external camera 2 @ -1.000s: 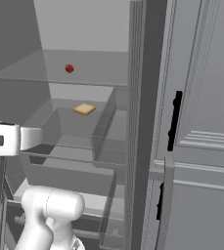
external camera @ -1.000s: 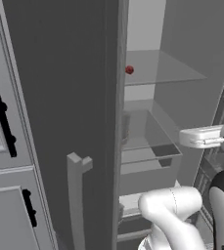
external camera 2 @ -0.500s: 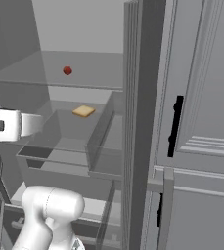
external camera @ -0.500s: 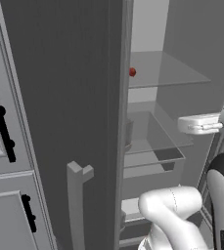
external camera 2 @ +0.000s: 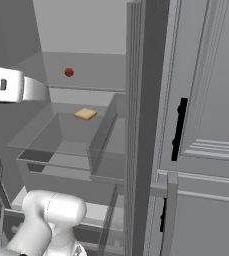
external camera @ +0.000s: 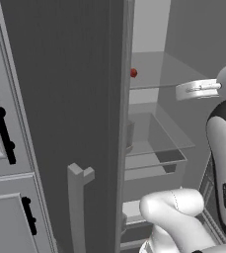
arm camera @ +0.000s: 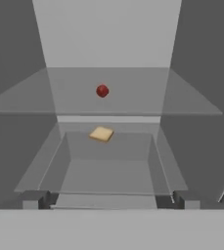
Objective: Take the strawberry from the fridge and place it on top of the pancake, located on the dining counter.
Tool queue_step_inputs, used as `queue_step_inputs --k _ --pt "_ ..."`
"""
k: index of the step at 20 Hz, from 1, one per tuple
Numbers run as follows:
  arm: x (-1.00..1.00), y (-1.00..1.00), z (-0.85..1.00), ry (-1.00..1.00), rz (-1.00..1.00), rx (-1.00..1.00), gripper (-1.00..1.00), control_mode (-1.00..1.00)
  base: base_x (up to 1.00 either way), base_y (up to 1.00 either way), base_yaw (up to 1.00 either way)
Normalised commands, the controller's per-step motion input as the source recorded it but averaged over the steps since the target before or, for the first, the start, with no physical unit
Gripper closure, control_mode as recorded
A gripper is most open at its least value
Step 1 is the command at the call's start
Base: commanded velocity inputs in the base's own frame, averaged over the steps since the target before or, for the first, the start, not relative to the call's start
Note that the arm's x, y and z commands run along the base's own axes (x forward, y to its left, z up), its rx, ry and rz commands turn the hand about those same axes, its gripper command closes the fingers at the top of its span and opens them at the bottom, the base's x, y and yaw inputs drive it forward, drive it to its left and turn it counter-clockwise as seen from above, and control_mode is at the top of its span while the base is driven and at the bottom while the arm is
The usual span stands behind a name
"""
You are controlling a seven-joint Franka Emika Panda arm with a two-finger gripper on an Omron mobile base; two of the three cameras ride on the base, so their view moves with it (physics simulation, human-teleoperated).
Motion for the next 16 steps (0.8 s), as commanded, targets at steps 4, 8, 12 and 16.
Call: queue_step_inputs --k 4,8,12,16 --pt "0.79 0.15 0.0 -0.02 0.0 0.0 -1.0 -1.0 0.0 0.0 0.0" --pt "0.81 0.18 0.0 0.0 0.0 0.0 -1.0 -1.0 0.0 0.0 0.0" --pt "0.71 0.22 -0.01 0.0 0.0 0.0 -1.0 -1.0 0.0 0.0 0.0" --pt "0.57 0.03 -0.17 0.0 0.0 0.0 -1.0 -1.0 0.0 0.0 0.0"
